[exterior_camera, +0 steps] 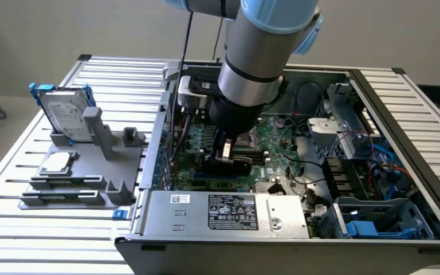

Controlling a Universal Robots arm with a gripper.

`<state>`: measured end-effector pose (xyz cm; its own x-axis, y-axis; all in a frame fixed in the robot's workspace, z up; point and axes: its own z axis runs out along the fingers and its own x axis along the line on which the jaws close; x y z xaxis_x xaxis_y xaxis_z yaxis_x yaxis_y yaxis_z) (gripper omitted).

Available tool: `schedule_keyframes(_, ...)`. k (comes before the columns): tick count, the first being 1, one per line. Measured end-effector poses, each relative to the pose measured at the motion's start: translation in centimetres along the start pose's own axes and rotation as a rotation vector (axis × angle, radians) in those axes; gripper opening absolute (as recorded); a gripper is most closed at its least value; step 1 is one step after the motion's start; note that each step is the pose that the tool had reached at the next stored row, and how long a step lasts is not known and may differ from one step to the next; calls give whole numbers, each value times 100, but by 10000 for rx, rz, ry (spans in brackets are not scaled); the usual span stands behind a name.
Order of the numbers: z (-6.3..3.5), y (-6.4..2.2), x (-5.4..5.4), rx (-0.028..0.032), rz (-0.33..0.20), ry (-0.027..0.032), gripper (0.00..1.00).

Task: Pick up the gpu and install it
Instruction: 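Insert the gpu into the slot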

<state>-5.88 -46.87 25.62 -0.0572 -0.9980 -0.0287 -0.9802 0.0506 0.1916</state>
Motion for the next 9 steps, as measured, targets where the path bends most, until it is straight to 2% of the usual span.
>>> schedule_keyframes(6, 20, -7, 1, -12, 13, 65, 26)
schedule_keyframes(9, 27, -15, 1, -13, 16, 75, 26)
